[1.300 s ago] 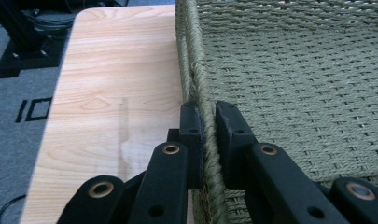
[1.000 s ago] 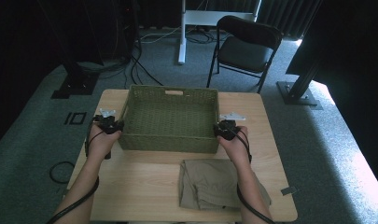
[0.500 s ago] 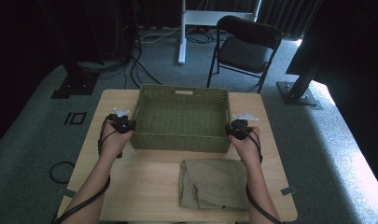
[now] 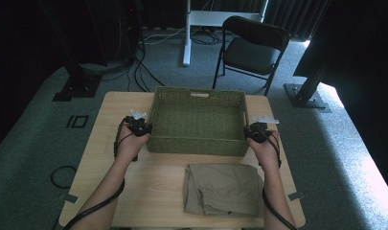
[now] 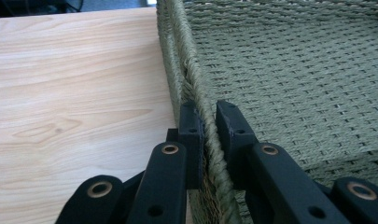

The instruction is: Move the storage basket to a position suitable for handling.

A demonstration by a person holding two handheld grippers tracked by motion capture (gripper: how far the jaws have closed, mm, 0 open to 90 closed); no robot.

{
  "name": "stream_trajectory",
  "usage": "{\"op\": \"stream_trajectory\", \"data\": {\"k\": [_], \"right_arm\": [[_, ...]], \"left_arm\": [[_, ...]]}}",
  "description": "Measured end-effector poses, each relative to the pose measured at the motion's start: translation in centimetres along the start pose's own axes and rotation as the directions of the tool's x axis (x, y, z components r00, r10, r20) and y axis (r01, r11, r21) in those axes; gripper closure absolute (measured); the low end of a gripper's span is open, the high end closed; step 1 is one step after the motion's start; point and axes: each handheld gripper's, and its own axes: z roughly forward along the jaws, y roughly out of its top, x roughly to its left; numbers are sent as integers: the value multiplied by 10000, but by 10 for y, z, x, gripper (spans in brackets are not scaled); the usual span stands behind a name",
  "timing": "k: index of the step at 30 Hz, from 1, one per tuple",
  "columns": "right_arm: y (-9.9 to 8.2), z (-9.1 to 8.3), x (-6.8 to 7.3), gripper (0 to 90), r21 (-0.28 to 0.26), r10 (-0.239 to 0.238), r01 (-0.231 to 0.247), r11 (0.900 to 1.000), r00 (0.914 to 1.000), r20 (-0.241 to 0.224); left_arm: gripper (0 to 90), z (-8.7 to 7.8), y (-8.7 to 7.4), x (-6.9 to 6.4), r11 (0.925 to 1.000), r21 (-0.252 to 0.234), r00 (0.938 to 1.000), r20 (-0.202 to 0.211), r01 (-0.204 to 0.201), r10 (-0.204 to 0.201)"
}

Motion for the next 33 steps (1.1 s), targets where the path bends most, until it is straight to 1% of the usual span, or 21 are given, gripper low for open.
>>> {"op": "stream_trajectory", "data": {"k": [1,2,3,4,5,6,7,8,9,10,11,12,15,16,17,18,19,29,30,31,33], "right_arm": [[0,-1,-6,772,23,78,-78,10000,10000,38],[0,-1,-6,772,23,78,-78,10000,10000,38],[-1,-1,-11,775,16,117,-117,9999,9999,92],[-1,-1,-11,775,16,117,-117,9999,9999,92],[-2,-2,-17,779,13,208,-208,9998,9997,149],[-2,-2,-17,779,13,208,-208,9998,9997,149],[-2,-2,-24,782,10,273,-273,9996,9994,208],[-2,-2,-24,782,10,273,-273,9996,9994,208],[-2,-3,-30,783,37,219,-220,9998,9994,268],[-2,-3,-30,783,37,219,-220,9998,9994,268],[-3,-4,-35,785,82,221,-224,9997,9993,306],[-3,-4,-35,785,82,221,-224,9997,9993,306],[-3,-5,-45,792,98,277,-281,9996,9988,413],[-3,-5,-45,792,98,277,-281,9996,9988,413],[-3,-5,-50,793,91,378,-381,9992,9986,380],[-3,-5,-50,793,91,378,-381,9992,9986,380],[-4,-5,-54,794,73,392,-395,9992,9986,365],[-2,-2,-67,801,151,411,-419,9990,9977,540],[-1,-2,-68,802,153,413,-422,9990,9976,561],[-1,-2,-69,804,154,535,-544,9984,9972,523],[-2,-1,-70,802,141,523,-530,9985,9973,511]], "left_arm": [[823,2,1,-6,9999,31,9999,1,-102,102],[822,2,1,-6,9999,31,9999,1,-102,102],[822,3,3,-12,9998,63,9998,26,-186,186],[821,3,3,-12,9998,63,9998,26,-186,186],[820,5,4,-18,9995,91,9996,39,-296,296],[819,5,4,-18,9995,91,9996,39,-296,296],[819,7,5,-24,9994,119,9995,62,-315,314],[818,7,5,-24,9994,119,9995,62,-315,314],[819,8,6,-30,9994,87,9994,106,-333,332],[819,8,6,-30,9994,87,9994,106,-333,332],[818,10,6,-35,9995,66,9994,168,-293,292],[818,10,6,-35,9995,66,9994,168,-293,292],[815,12,7,-42,9993,62,9991,210,-371,370],[815,12,7,-45,9992,62,9990,221,-391,389],[814,13,7,-47,9992,75,9989,237,-403,401],[814,13,7,-48,9992,56,9989,273,-393,391],[812,14,8,-51,9990,54,9986,297,-445,443],[805,19,11,-62,9988,77,9977,459,-494,490],[805,19,12,-62,9982,104,9973,439,-586,581],[804,20,13,-62,9981,138,9972,447,-607,600],[803,20,13,-61,9984,158,9972,526,-538,529]]}}
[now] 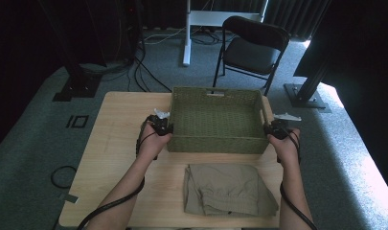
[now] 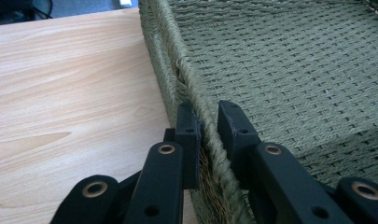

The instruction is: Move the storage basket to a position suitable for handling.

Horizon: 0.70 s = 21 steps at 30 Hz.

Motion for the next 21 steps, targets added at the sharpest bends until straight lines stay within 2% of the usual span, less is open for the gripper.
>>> {"op": "stream_trajectory", "data": {"k": [7,8,11,13,14,17,18,21], "right_arm": [[-1,0,1,805,15,-55,54,10000,10000,29],[-1,0,3,808,72,-231,230,9997,9994,249],[-1,-1,6,809,169,-384,377,9991,9983,449],[-2,-1,4,809,83,-221,218,9997,9992,327],[-3,-2,2,808,38,-14,13,10000,9999,100],[-4,-3,2,808,70,-31,30,10000,9999,115],[-6,-5,2,809,55,55,-56,10000,9999,120],[-8,-6,2,809,-21,153,-152,9999,9999,66]], "left_arm": [[800,0,-1,0,9999,-41,9999,-13,-125,125],[801,0,-1,-1,9996,32,9995,-84,-288,288],[801,-1,-2,-2,9994,56,9994,-100,-341,342],[801,0,-4,-2,9997,-19,9996,-90,-257,257],[801,0,-4,-2,9997,-25,9997,-66,-242,242],[800,-2,-5,-2,9996,5,9996,0,-274,274],[800,-3,-7,-2,9999,-12,9999,95,-102,102],[800,-4,-8,-3,9999,-31,9998,79,-154,155]]}}
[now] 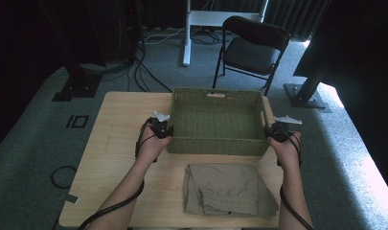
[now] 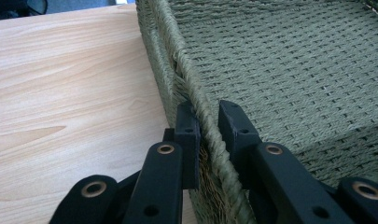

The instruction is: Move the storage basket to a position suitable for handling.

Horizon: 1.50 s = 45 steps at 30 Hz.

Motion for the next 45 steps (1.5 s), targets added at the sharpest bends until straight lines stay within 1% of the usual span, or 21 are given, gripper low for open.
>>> {"op": "stream_trajectory", "data": {"k": [5,7,10,14,15,17,18,19,22,24,25,26,27,29,32,33,34,36,40,41,45], "right_arm": [[-1,0,-2,791,92,126,-125,9999,9998,-148],[-3,1,-1,771,166,139,-136,9998,9997,-176],[-3,1,-2,753,144,112,-108,9998,9997,-223],[-3,0,-2,674,-88,146,-148,9999,9996,-255],[-2,0,-2,602,-206,132,-137,9997,9995,-274],[-1,0,-2,579,-266,81,-88,9996,9996,-276],[0,0,-2,541,-307,45,-54,9995,9995,-301],[2,-1,-2,488,-390,-51,37,9992,9994,-353],[3,-2,-1,424,-489,-128,100,9988,9982,-578],[4,-3,0,384,-717,-166,110,9974,9968,-787],[5,-3,0,339,-1051,-118,1,9945,9938,-1102],[5,-3,0,339,-1051,-118,1,9945,9938,-1102],[5,-4,2,280,-1458,-192,2,9893,9914,-1291],[4,-4,2,274,-1775,-162,-102,9841,9891,-1466],[4,-5,3,282,-1773,-228,-48,9841,9879,-1532],[4,-7,3,269,-1634,-605,371,9859,9882,-1407],[4,-7,3,269,-1634,-605,371,9859,9882,-1407],[4,-9,4,198,-1728,-501,200,9848,9839,-1713],[3,-13,5,163,-1907,-590,194,9815,9771,-2042],[2,-13,6,162,-1910,-727,294,9812,9719,-2239],[3,-15,7,182,-2099,-959,529,9763,9749,-2007]], "left_arm": [[780,0,0,1,10000,-5,10000,98,-6,6],[746,0,-2,5,9999,139,9986,533,20,-28],[719,0,-2,7,9999,154,9977,674,56,-66],[645,-1,1,9,9997,104,9951,964,225,-234],[612,-2,3,11,9994,19,9934,1099,334,-334],[575,-3,4,13,9999,-127,9922,1245,86,-69],[509,-3,5,14,9999,-149,9910,1338,83,-62],[498,-4,6,15,9998,-184,9879,1551,94,-64],[432,-4,7,16,9997,-256,9873,1591,44,-3],[354,-5,9,15,9992,-403,9870,1608,29,36],[328,-5,10,15,9980,-636,9847,1737,8,103],[328,-6,11,15,9966,-823,9828,1837,-51,202],[272,-8,12,14,9910,-1315,9804,1905,-251,501],[233,-9,13,16,9874,-1551,9780,1995,-300,610],[231,-11,14,18,9850,-1662,9773,1967,-463,791],[231,-11,14,19,9840,-1677,9774,1903,-602,922],[231,-12,14,20,9830,-1708,9766,1905,-675,1001],[230,-14,14,21,9851,-1613,9743,2054,-596,926],[203,-16,13,25,9803,-1923,9732,2127,-457,871],[200,-17,12,25,9789,-1991,9733,2115,-460,887],[200,-20,11,25,9769,-2039,9669,2298,-632,1105]]}}
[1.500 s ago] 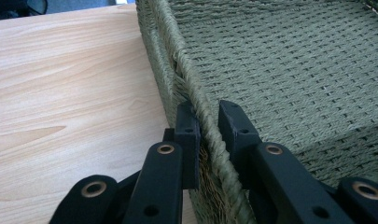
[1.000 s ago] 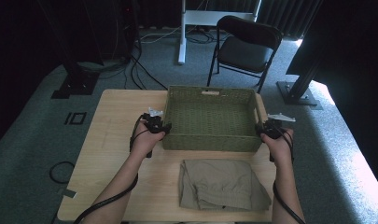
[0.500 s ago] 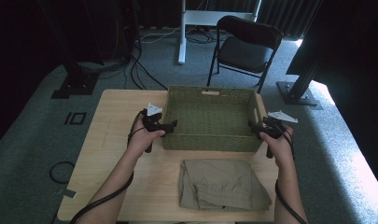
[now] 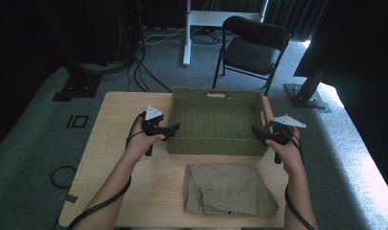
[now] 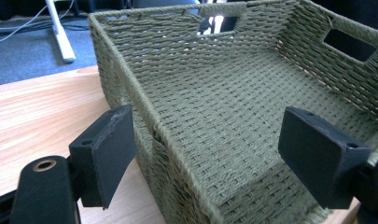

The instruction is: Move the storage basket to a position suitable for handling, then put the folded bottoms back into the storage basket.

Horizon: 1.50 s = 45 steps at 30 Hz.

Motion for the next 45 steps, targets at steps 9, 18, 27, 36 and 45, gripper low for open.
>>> {"op": "stream_trajectory", "data": {"k": [9,18,27,36,45], "right_arm": [[3,-6,5,135,-357,-281,277,9990,9995,-122],[-1,-14,10,131,-88,-241,238,9997,9991,-336],[-3,-28,16,132,-237,67,-77,9997,9991,-418],[-10,-42,21,132,-359,-65,47,9993,9986,-517],[-25,-54,29,131,-245,-98,79,9997,9968,-793]], "left_arm": [[200,-6,2,-8,9994,133,9990,297,-329,325],[200,-17,0,-16,9983,100,9970,533,-571,565],[200,-25,-4,-29,9966,79,9919,977,-823,811],[200,-29,-12,-37,9980,116,9856,1585,-621,595],[200,-34,-29,-45,9968,240,9811,1799,-762,707]]}}
